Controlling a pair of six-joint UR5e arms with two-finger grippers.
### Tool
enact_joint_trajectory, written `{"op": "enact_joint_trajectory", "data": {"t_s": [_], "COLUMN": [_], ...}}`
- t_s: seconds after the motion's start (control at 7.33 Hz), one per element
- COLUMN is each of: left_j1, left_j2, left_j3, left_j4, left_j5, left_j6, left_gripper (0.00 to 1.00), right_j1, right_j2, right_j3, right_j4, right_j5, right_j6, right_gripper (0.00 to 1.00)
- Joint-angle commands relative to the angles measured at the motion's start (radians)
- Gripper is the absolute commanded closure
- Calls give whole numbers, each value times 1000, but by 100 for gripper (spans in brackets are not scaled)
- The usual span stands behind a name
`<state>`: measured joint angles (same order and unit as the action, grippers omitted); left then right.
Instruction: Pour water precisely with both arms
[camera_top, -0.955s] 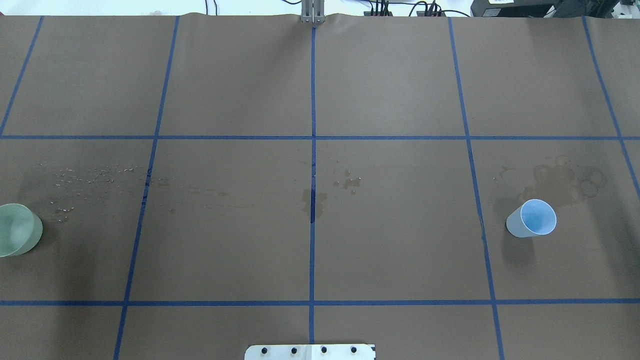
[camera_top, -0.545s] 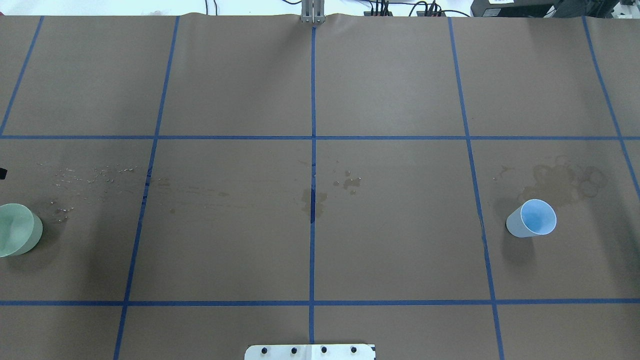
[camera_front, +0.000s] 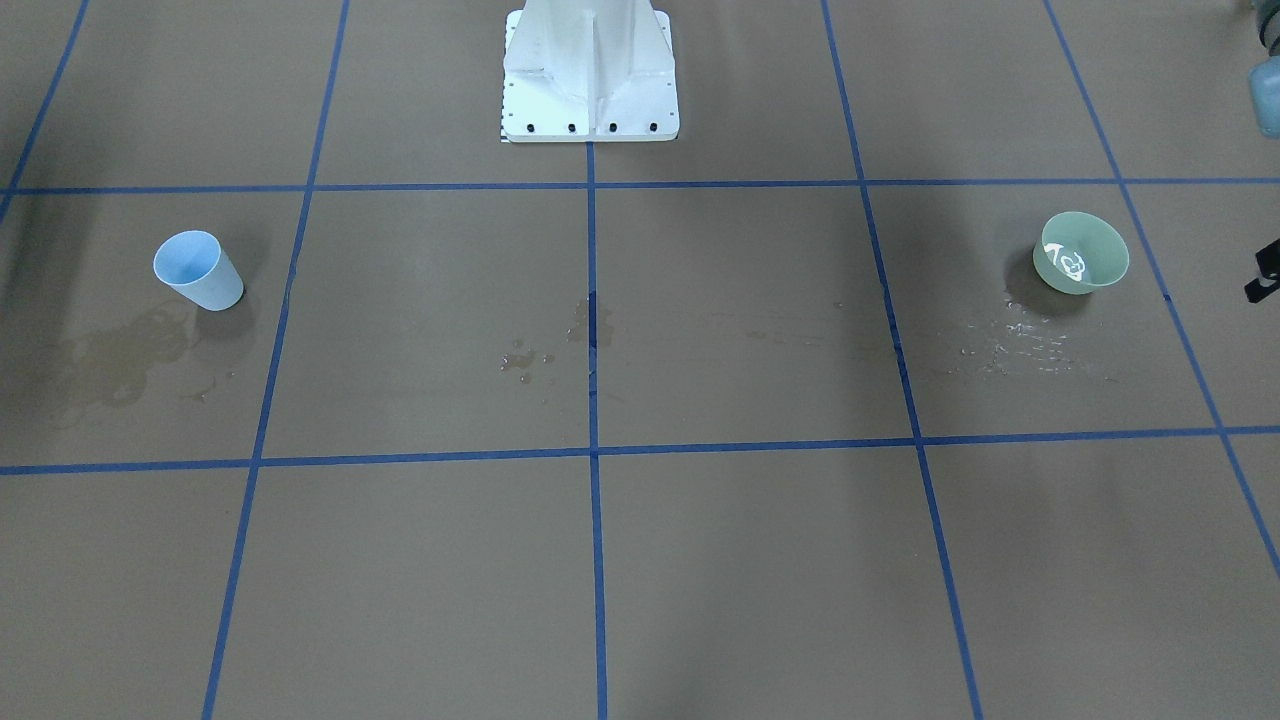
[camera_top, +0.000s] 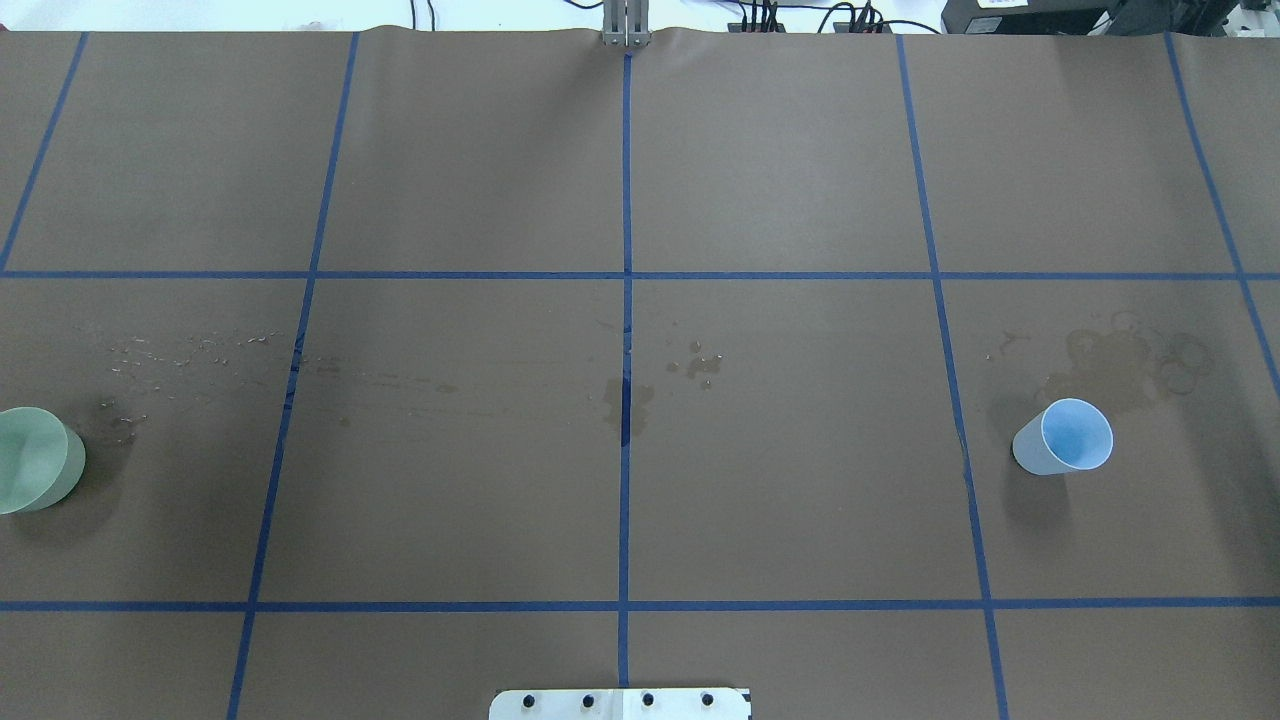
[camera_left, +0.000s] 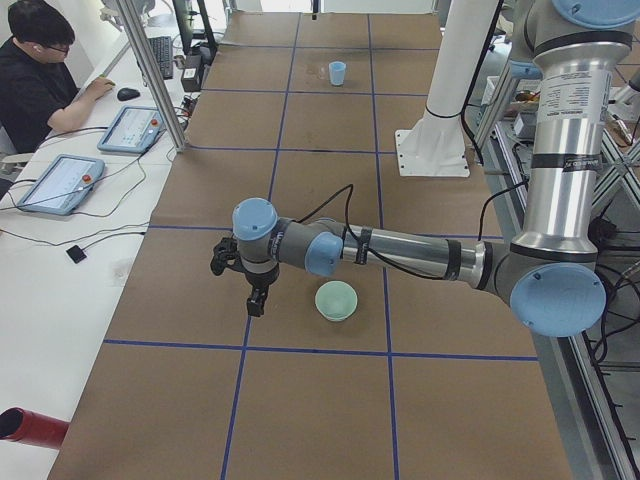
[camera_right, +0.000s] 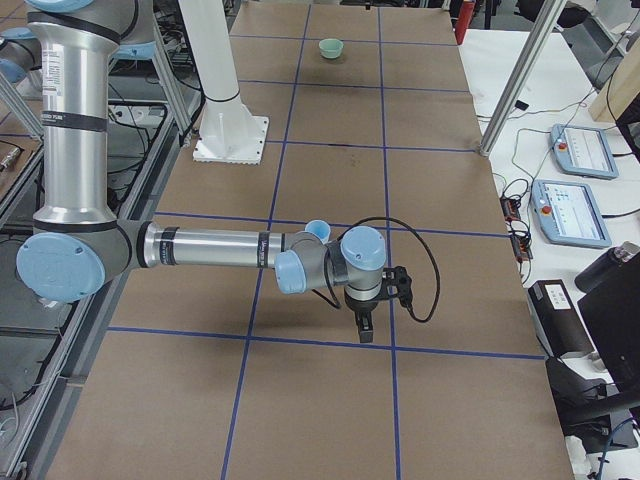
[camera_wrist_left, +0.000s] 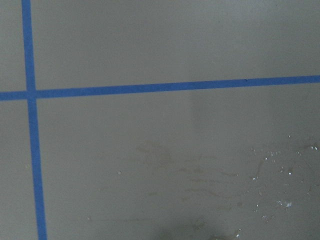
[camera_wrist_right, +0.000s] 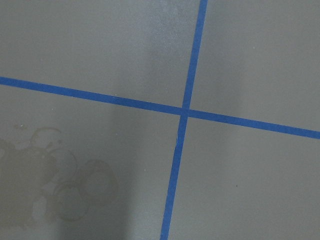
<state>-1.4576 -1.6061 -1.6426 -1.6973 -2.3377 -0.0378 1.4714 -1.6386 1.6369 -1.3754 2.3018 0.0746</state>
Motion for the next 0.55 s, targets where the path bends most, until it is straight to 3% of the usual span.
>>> {"op": "enact_joint_trajectory", "data": {"t_s": [0.0,0.27,0.41], "left_j1": [-65,-72,-82], "left_j2": [2,40,44], "left_j3": [38,34,41], "left_j4": [18,2,5], "left_j5": [4,6,11], "left_j6": [124,111,113], "left_gripper": [0,0,0], "right_j1": [12,33,33], "right_j2": [5,-4,-6], "right_j3": [107,106,103], "right_j4": [-176,-211,-208], "right_j5": [25,134,134], "right_j6": [-1,-2,-7], "right_gripper": [1,1,1]}}
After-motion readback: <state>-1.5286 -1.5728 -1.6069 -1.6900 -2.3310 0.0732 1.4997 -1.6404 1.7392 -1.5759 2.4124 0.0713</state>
